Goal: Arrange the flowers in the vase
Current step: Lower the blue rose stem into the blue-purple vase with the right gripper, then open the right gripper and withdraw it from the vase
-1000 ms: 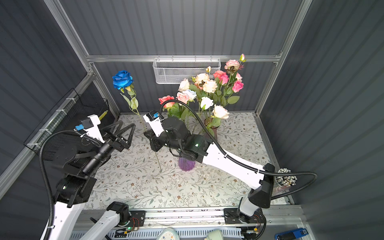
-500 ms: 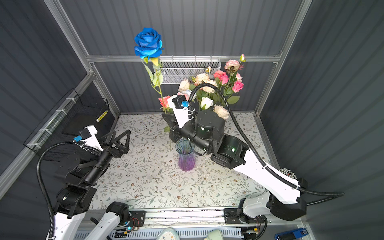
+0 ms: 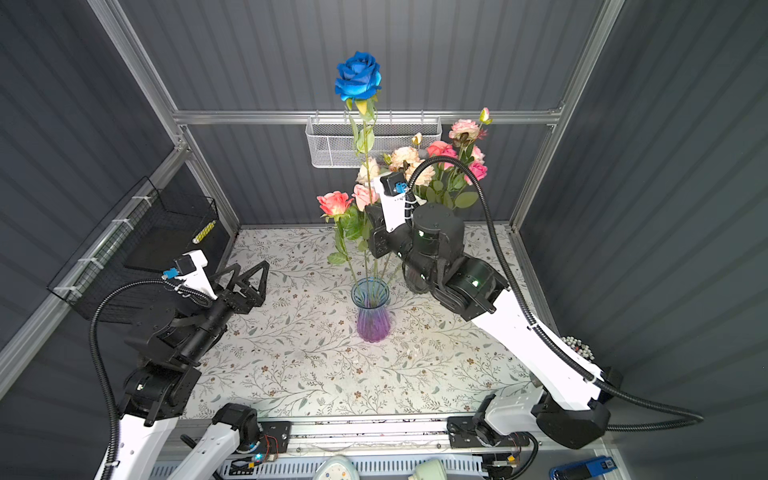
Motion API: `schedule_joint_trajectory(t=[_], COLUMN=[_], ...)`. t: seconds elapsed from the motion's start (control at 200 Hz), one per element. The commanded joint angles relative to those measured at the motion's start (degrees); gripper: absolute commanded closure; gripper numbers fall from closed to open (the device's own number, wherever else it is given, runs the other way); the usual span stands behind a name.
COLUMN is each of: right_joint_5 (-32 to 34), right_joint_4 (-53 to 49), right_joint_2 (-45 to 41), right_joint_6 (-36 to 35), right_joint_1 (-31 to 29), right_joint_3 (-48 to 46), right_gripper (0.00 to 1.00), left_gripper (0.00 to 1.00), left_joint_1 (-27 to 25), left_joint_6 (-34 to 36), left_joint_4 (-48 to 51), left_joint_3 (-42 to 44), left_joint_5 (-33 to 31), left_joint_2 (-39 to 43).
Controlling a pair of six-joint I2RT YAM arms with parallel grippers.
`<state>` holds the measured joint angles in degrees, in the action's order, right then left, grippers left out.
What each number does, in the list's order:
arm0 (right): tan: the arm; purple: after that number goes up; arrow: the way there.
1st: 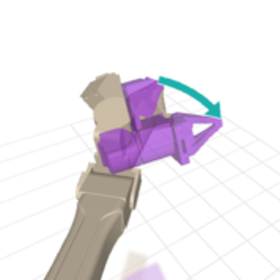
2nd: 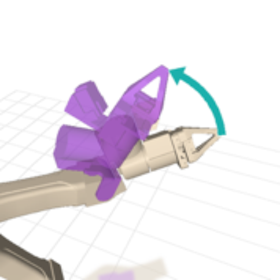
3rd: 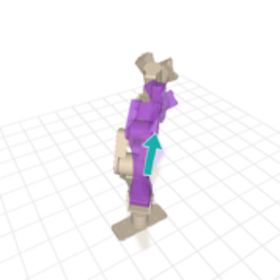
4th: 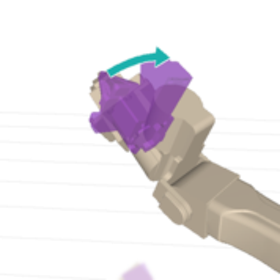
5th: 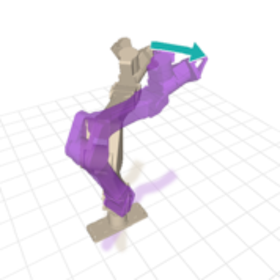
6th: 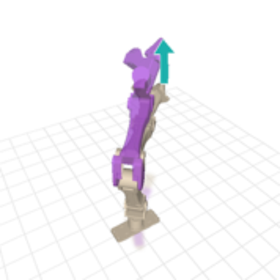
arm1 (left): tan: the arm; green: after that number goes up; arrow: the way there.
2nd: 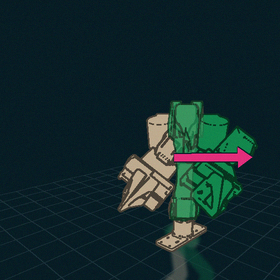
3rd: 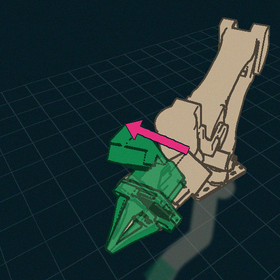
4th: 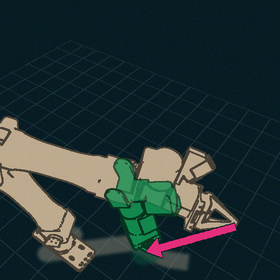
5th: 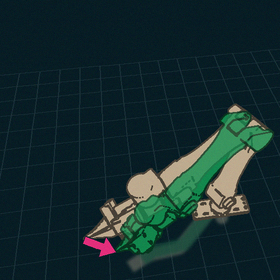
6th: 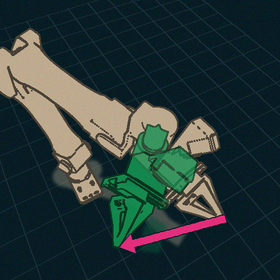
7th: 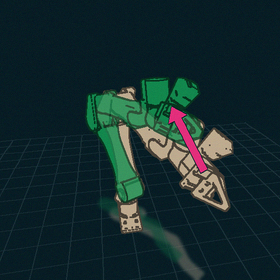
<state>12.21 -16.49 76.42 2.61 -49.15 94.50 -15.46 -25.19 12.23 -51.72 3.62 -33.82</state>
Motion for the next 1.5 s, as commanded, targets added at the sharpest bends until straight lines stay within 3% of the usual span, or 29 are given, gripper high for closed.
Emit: schedule_joint_trajectory(t=[0.0, 0.185, 0.375, 0.485, 0.92, 1.105, 1.301, 1.496], right_joint_5=[-1.4, -1.64, -1.79, -1.54, -1.0, -1.12, -1.82, 1.9], right_joint_4=[1.08, 6.16, 8.14, 8.45, 8.49, 6.9, 3.31, -2.22], right_joint_2=[-0.84, -3.26, -6.17, -7.69, -11.23, -11.91, -19.07, -24.41], right_joint_6=[2.56, 5.3, 7.53, 8.23, 8.1, 8.09, 8.73, 9.08], right_joint_1=[0.1, 0.1, -0.31, -0.85, -3.06, -3.8, -4.46, -4.44], right_joint_3=[-4.62, -14.2, -20.19, -21.9, -22.43, -21.38, -21.52, -23.15], right_gripper=[0.95, 0.94, 0.73, 0.68, 0.65, 0.58, 0.5, 0.44], left_gripper=[0.01, 0.01, 0.0, 0.01, 0.01, 0.0, 0.01, 0.01], left_joint_1=[-0.36, -0.36, -0.37, -0.36, -0.36, -0.36, -0.36, -0.37], left_joint_6=[-0.8, -1.24, -1.61, -2.01, -2.77, -3.95, -5.12, -5.86], left_joint_4=[-1.79, -2.73, -3.55, -4.27, -6.78, -7.81, -5.42, -6.72], left_joint_3=[0.88, 2.06, 3.23, 3.86, 6.36, 7.31, 7.06, 9.16], left_joint_5=[1.08, 1.45, 1.74, 2.0, 2.78, 2.66, 2.21, 2.25], left_joint_2=[-0.37, -1.13, -1.68, -2.27, -3.96, -5.3, -8.15, -7.65])
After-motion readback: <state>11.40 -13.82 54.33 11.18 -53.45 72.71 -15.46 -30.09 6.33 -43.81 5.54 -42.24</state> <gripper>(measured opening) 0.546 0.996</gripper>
